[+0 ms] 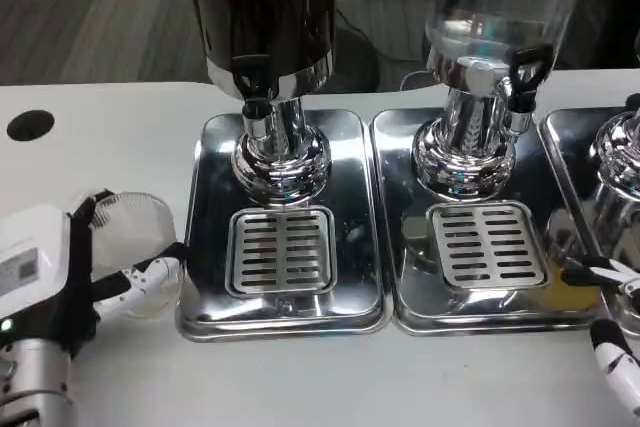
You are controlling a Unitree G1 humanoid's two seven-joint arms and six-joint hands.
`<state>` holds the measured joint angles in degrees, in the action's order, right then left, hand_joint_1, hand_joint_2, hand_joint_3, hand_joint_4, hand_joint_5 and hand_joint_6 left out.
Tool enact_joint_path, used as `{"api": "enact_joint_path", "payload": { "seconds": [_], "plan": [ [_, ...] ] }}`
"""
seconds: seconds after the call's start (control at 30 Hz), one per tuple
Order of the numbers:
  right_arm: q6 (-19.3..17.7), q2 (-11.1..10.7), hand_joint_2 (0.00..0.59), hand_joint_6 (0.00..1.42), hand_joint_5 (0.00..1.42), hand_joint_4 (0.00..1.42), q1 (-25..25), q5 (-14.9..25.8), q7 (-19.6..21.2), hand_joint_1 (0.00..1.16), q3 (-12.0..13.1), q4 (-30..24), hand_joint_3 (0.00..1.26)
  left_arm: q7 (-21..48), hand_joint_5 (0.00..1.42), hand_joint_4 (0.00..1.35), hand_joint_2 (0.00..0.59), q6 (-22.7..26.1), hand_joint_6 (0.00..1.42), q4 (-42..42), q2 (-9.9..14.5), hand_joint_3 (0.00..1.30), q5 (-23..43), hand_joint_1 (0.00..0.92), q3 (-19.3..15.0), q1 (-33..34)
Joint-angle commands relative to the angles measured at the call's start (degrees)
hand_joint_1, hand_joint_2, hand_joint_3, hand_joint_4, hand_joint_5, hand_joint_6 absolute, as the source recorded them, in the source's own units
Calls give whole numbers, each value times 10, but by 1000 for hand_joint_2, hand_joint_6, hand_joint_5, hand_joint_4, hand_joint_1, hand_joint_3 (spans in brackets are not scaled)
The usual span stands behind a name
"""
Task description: Grasp the cup under the faucet to collect the drink, then remove the cup.
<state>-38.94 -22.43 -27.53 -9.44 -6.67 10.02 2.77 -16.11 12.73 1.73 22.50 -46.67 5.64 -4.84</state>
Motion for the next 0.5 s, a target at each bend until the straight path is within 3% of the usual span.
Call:
{"api": "enact_joint_path", "payload": {
  "seconds": [0.03, 0.3, 0.5],
  "plan": [
    [-4, 1, 452, 8, 108, 142, 3, 0, -3, 366, -6, 2, 308, -17, 612, 407, 126, -15, 696, -37, 4, 350, 4, 323, -10, -4],
    [-3, 1, 452, 7, 108, 142, 5, 1, -2, 366, -10, 4, 308, -11, 613, 407, 124, -20, 717, -93, 11, 355, 8, 317, -24, -23],
    [-2, 0, 452, 7, 108, 142, 10, 1, -4, 366, -16, 3, 308, -4, 613, 407, 125, -19, 721, -93, 2, 355, 8, 315, -20, -16]
  ]
}}
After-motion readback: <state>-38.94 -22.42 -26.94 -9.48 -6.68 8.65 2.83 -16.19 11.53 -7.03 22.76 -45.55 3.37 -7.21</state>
